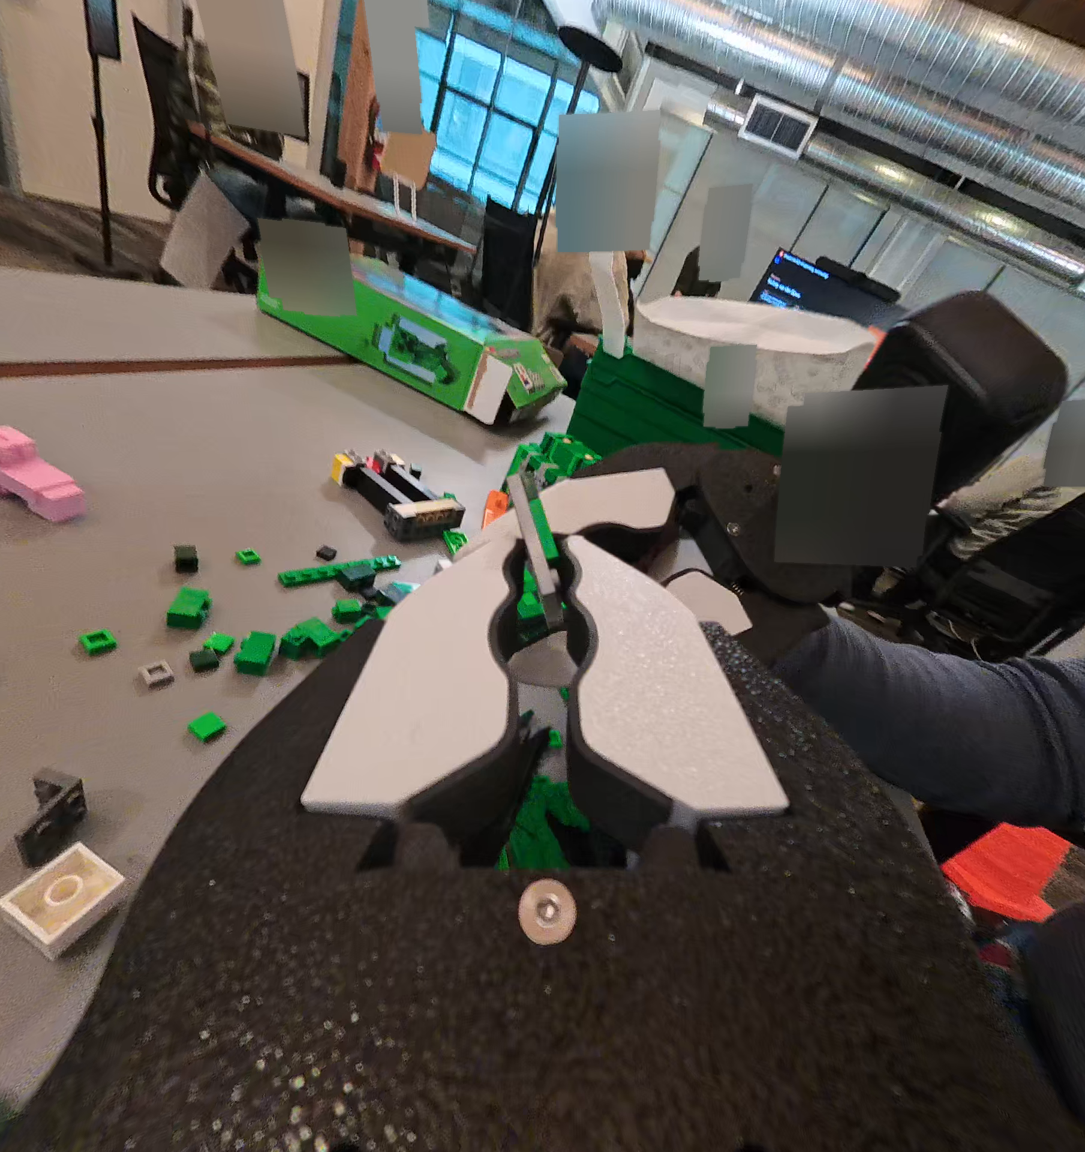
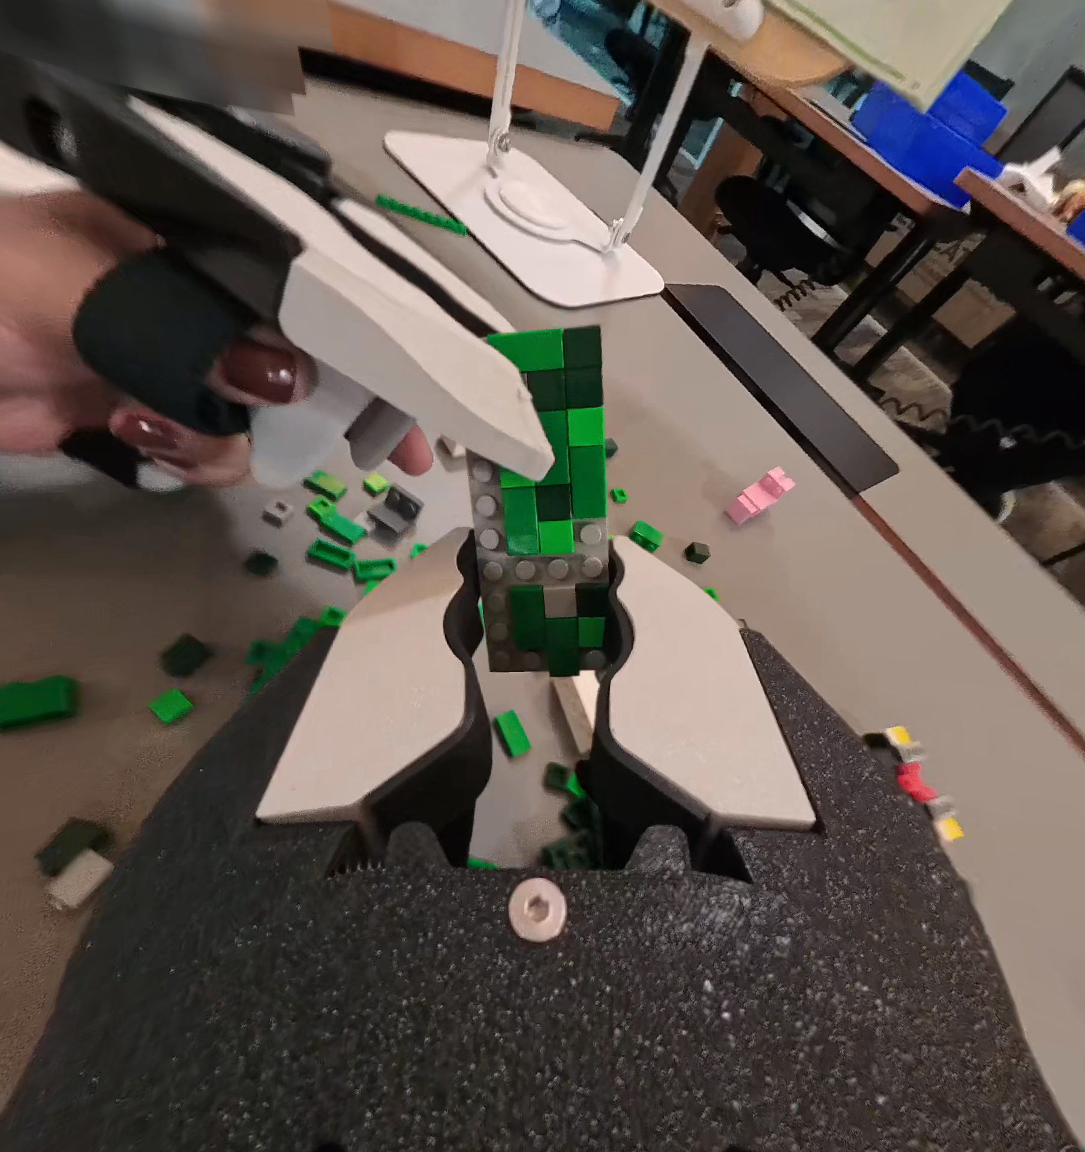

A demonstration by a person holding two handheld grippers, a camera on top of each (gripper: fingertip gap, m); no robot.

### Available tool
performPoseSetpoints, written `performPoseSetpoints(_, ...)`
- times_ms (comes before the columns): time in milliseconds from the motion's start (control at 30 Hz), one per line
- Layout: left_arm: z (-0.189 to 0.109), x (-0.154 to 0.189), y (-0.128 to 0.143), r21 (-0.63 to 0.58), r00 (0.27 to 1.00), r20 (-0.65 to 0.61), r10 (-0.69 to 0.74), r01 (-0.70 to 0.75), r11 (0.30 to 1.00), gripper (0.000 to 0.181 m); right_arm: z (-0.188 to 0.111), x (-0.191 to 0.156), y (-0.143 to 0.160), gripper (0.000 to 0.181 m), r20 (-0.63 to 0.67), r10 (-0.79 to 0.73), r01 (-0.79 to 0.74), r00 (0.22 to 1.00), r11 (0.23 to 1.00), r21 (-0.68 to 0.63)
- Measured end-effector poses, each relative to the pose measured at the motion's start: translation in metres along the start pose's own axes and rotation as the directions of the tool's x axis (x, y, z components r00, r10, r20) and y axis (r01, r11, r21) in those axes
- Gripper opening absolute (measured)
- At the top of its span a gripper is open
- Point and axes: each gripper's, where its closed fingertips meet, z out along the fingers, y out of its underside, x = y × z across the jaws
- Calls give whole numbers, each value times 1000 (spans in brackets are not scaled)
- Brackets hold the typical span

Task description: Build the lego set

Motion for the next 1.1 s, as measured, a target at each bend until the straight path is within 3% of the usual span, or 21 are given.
performPoseSetpoints(100,2,-4,10,-65,999,-1,-42,42,997,21,-5,4,8,35,-3,-175,175,984,984,-33)
performPoseSetpoints(167,3,6,19,-125,996,-76,-53,43,991,8,-9,4,14,35,10,-281,281,960,958,-53)
performPoseSetpoints(267,9,6,27,-169,999,-41,-33,25,985,7,-12,12,17,35,-50,-373,368,927,926,-84)
performPoseSetpoints(300,10,5,24,-153,999,-22,-39,35,988,6,-13,14,14,35,-81,-381,374,921,924,-84)
performPoseSetpoints(400,10,-3,21,-116,997,54,-48,54,992,6,-11,11,0,59,-129,-380,372,916,925,-80)
performPoseSetpoints(600,10,-5,20,-95,994,52,-95,99,991,6,-5,12,-3,44,-206,-431,414,878,902,-124)
performPoseSetpoints(667,12,-2,21,-101,995,44,-90,94,990,6,-5,13,-3,47,-212,-428,410,878,903,-124)
performPoseSetpoints(767,15,2,24,-120,997,34,-75,79,990,6,-1,12,3,50,-196,-436,411,878,898,-159)
performPoseSetpoints(833,16,1,28,-137,997,42,-70,75,988,6,-1,16,6,34,-208,-438,405,874,895,-186)
performPoseSetpoints(1100,18,-2,33,-139,990,60,-126,133,981,6,1,13,12,34,-162,-457,427,875,884,-189)
